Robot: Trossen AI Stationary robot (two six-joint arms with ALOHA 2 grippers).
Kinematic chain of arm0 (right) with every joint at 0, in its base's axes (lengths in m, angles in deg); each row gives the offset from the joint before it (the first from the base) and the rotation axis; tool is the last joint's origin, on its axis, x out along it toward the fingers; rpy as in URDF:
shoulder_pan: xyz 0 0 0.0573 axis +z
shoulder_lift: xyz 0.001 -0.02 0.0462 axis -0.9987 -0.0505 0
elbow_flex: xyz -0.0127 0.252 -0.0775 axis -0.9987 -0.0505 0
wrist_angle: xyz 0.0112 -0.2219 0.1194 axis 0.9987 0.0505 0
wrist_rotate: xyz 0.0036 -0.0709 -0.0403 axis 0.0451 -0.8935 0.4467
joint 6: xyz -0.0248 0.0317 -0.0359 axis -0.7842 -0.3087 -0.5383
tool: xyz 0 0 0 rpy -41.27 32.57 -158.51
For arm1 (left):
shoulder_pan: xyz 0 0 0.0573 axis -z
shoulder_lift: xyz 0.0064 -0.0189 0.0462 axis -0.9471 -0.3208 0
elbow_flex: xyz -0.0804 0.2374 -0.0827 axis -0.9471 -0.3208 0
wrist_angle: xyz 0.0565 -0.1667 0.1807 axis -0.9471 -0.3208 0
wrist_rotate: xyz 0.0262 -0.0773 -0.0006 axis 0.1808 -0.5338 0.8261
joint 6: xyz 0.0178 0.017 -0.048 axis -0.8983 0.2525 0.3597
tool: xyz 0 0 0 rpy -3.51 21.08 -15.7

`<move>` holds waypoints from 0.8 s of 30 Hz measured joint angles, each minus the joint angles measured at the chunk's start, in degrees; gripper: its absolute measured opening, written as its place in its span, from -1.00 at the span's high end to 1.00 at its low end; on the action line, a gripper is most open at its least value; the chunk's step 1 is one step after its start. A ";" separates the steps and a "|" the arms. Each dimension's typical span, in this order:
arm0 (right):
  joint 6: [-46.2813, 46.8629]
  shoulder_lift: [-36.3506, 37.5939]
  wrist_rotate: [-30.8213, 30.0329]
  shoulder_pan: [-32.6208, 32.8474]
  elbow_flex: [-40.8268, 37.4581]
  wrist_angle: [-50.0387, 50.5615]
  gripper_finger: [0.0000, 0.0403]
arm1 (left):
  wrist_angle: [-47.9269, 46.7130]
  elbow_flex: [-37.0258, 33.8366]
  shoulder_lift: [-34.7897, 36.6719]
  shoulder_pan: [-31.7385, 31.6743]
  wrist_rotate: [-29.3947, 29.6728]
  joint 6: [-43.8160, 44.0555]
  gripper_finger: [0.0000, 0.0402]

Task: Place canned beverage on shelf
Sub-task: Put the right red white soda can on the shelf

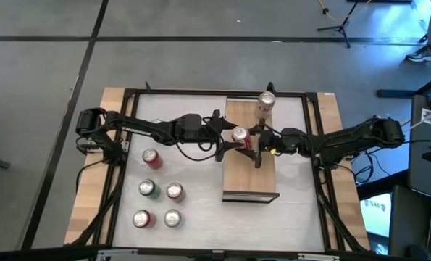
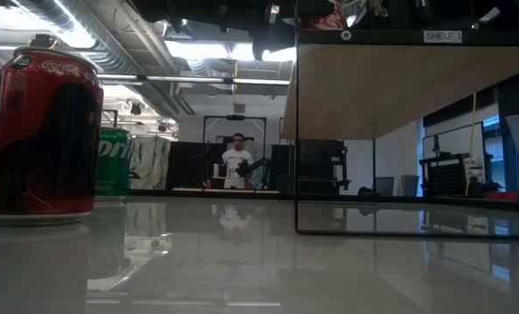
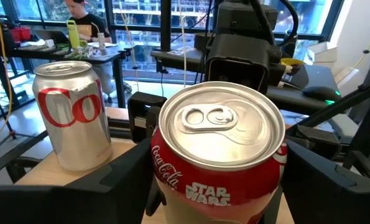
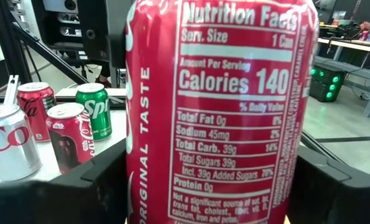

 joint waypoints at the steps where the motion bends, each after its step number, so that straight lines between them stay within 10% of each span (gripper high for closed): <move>1: 0.00 0.00 0.00 0.00 0.00 0.05 -0.53 | -0.02 0.00 0.00 0.00 -0.02 -0.02 -0.36; 16: 0.26 0.00 2.08 -0.06 0.00 0.44 -0.55 | 0.00 -0.07 0.00 0.00 0.28 0.24 -0.38; 24: 0.32 0.04 3.43 0.00 0.02 0.49 -0.90 | -0.13 -0.09 0.00 0.04 -0.28 0.00 -0.38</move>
